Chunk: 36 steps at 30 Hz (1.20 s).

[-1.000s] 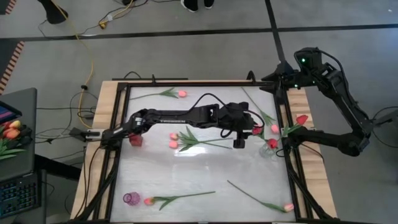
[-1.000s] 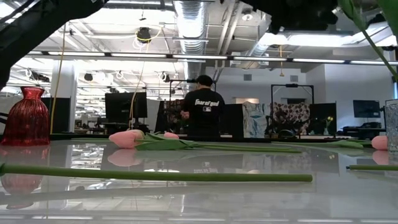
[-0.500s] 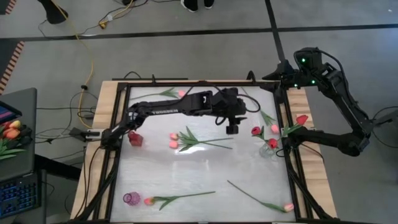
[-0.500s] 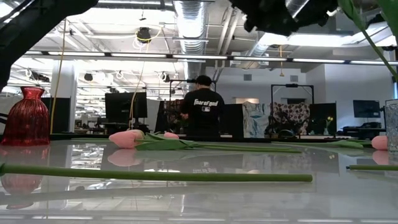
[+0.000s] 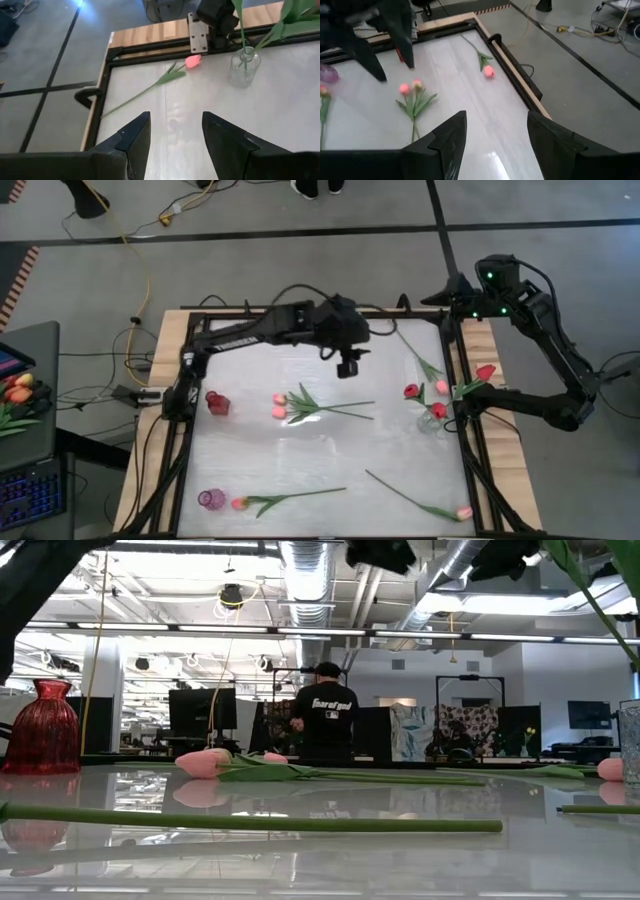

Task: Sort flowers into vase by color
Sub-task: Put the red flower into the transparent flower vase

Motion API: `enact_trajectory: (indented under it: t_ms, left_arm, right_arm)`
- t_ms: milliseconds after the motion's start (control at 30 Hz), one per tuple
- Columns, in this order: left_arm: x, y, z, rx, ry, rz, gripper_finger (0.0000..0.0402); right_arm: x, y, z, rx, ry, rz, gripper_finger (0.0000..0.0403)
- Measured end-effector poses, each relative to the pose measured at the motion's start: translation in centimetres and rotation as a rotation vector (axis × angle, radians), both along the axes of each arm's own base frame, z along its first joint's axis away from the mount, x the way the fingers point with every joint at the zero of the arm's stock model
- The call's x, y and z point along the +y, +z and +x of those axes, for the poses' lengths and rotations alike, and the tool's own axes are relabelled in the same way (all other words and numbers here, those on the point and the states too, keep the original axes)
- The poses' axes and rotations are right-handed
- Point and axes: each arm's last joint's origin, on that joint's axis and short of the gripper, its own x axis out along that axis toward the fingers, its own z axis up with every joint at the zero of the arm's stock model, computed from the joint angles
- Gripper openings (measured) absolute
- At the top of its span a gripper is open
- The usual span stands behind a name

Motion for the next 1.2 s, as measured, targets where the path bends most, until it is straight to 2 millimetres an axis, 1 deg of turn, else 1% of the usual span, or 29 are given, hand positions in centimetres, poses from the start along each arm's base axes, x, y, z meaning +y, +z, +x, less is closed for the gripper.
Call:
enact_trajectory:
  t_ms: [100, 200, 300, 433, 533, 733, 800, 933, 1067, 1200]
  left_arm:
    - [0.2, 1.8, -1.8, -0.013, 0.005, -0.007, 0.0167]
    - [0.3, 3.1, -3.4, -0.020, -0.012, -0.030, 0.0167]
    - [0.3, 4.3, -4.8, -0.030, -0.031, -0.060, 0.0167]
    - [0.0, 5.3, -6.2, -0.033, -0.036, -0.070, 0.0167]
    - [0.0, 5.6, -6.6, -0.031, -0.031, -0.077, 0.0167]
    - [0.0, 5.2, -6.8, -0.003, -0.020, -0.094, 0.0167]
    - [0.1, 4.3, -6.5, 0.026, -0.010, -0.111, 0.0167]
    - [0.0, 2.7, -6.8, 0.069, 0.014, -0.144, 0.0167]
    - [-0.5, 2.2, -8.6, 0.003, 0.014, -0.135, 0.0167]
    - [-0.9, 1.7, -11.1, -0.150, 0.024, -0.135, 0.0167]
  right_arm:
    - [-0.1, 0.1, 0.0, -0.011, 0.000, -0.010, 0.0234]
    - [0.0, 0.1, 0.1, -0.011, 0.006, -0.010, 0.0234]
    - [0.4, 0.1, 0.6, -0.012, 0.047, -0.011, 0.0234]
    - [1.5, 0.3, 1.7, -0.033, 0.147, -0.016, 0.0234]
    - [2.5, 0.9, 2.8, -0.089, 0.221, -0.025, 0.0234]
    - [4.6, 2.0, 4.6, -0.194, 0.336, -0.068, 0.0234]
    - [5.3, 2.3, 5.0, -0.219, 0.383, -0.071, 0.0234]
    - [6.6, 2.3, 5.8, -0.229, 0.459, -0.073, 0.0234]
    - [7.6, 2.2, 6.5, -0.210, 0.455, -0.090, 0.0234]
    - [8.2, 1.9, 7.5, -0.191, 0.438, -0.069, 0.0234]
